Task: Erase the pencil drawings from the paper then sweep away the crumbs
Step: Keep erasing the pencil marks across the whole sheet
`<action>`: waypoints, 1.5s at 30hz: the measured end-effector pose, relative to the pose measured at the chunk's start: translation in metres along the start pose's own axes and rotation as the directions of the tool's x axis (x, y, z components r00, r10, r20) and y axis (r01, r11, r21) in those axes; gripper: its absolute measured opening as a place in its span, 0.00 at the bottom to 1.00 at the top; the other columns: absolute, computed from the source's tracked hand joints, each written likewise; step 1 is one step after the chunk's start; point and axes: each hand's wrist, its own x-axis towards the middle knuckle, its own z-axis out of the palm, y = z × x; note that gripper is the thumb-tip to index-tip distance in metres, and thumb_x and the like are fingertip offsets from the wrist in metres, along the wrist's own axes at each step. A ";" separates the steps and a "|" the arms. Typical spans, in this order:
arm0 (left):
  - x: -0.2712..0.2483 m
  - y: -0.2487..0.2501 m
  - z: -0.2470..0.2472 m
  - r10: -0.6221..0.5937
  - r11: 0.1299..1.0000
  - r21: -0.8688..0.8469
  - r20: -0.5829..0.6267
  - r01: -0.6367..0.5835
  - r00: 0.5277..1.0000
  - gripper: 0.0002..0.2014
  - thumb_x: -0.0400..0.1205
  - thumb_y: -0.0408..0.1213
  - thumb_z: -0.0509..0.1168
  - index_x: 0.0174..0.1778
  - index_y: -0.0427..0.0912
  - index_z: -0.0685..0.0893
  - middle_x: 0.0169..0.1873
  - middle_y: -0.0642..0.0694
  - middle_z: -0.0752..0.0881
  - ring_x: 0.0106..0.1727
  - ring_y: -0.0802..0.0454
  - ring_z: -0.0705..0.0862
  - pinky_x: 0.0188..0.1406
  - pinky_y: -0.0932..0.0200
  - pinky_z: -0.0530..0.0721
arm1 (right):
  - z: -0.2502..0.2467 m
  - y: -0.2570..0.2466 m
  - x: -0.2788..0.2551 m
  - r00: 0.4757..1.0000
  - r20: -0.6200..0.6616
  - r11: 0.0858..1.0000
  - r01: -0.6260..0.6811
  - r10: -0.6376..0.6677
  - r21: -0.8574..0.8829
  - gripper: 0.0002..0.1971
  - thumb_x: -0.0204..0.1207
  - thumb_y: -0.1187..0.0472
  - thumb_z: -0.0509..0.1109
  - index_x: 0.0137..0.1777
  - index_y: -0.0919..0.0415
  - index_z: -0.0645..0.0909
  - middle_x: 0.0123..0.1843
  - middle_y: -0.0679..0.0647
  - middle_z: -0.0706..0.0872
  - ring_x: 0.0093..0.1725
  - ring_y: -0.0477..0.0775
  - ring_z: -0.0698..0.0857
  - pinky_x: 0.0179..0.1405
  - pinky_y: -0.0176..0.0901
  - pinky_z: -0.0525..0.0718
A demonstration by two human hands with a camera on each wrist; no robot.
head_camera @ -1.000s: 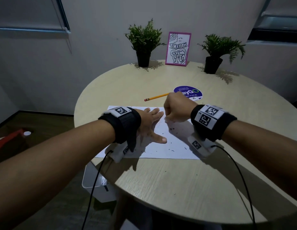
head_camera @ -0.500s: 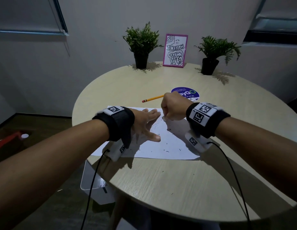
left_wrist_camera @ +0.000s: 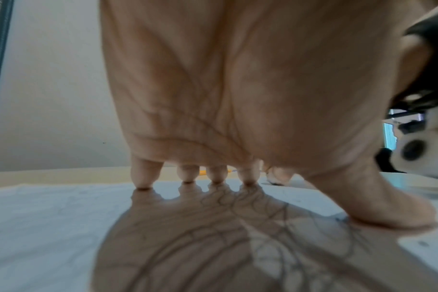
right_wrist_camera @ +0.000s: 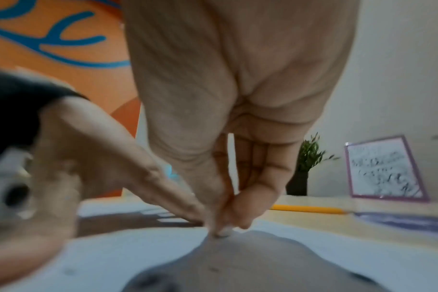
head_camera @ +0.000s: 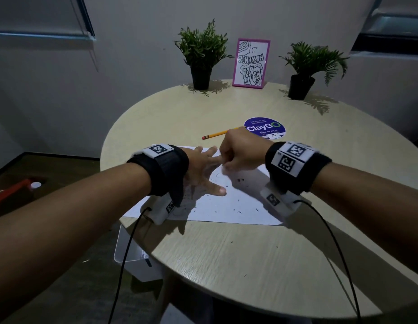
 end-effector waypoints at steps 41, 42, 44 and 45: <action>-0.001 0.006 -0.002 -0.047 0.995 0.089 0.001 0.047 0.999 0.52 0.76 0.75 0.58 0.85 0.62 0.33 0.87 0.50 0.36 0.88 0.40 0.41 0.83 0.30 0.52 | -0.001 0.010 0.011 0.987 -0.109 0.991 -0.124 0.117 -0.060 0.08 0.71 0.61 0.80 0.36 0.60 0.83 0.35 0.56 0.85 0.41 0.56 0.87 0.39 0.49 0.90; -0.001 0.006 -0.002 -0.045 0.995 0.094 0.000 0.045 0.999 0.51 0.76 0.74 0.58 0.85 0.61 0.34 0.87 0.50 0.36 0.88 0.40 0.41 0.83 0.30 0.53 | 0.001 0.007 0.011 0.987 -0.114 0.990 -0.125 0.117 -0.061 0.10 0.70 0.62 0.80 0.36 0.59 0.80 0.35 0.55 0.81 0.42 0.57 0.86 0.40 0.51 0.90; 0.001 0.005 -0.001 -0.034 0.995 0.094 0.002 0.034 0.999 0.50 0.76 0.74 0.58 0.86 0.62 0.38 0.87 0.51 0.36 0.88 0.38 0.41 0.82 0.29 0.55 | 0.006 0.000 0.009 0.997 -0.058 0.996 -0.063 0.059 -0.061 0.08 0.71 0.62 0.78 0.36 0.62 0.82 0.33 0.56 0.80 0.38 0.54 0.82 0.38 0.48 0.87; 0.002 0.004 -0.001 -0.023 0.996 0.087 0.004 0.022 1.000 0.48 0.76 0.74 0.59 0.87 0.63 0.43 0.87 0.53 0.38 0.88 0.37 0.41 0.81 0.28 0.56 | 0.007 -0.006 0.007 1.000 -0.014 0.998 -0.007 0.007 -0.057 0.06 0.70 0.61 0.77 0.36 0.64 0.86 0.31 0.57 0.83 0.34 0.52 0.81 0.35 0.46 0.85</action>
